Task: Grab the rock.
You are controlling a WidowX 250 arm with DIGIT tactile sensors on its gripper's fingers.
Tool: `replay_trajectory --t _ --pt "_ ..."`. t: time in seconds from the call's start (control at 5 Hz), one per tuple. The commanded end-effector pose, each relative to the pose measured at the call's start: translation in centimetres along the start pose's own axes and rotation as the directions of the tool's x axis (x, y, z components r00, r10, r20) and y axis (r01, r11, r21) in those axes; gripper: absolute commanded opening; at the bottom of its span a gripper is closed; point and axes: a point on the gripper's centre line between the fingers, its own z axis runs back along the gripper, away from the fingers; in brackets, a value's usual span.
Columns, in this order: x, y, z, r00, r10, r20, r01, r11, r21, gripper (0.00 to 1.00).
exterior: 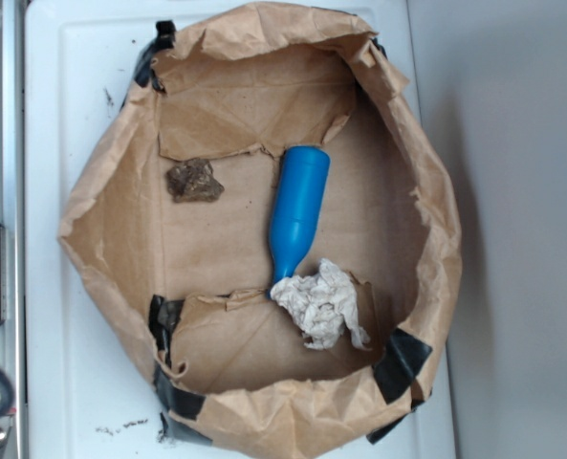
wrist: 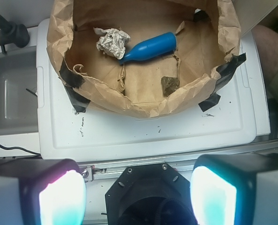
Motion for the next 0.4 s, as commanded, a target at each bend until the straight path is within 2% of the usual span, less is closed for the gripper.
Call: replay_trajectory --t 0.0,0.2 --pt "0.0 0.0 0.0 1.000 0.000 0.000 0.000 1.000 0.000 1.00" --pt "3.8 0.0 0.5 0.998 -0.051 -0.022 0.049 0.997 -0.065 1.00"
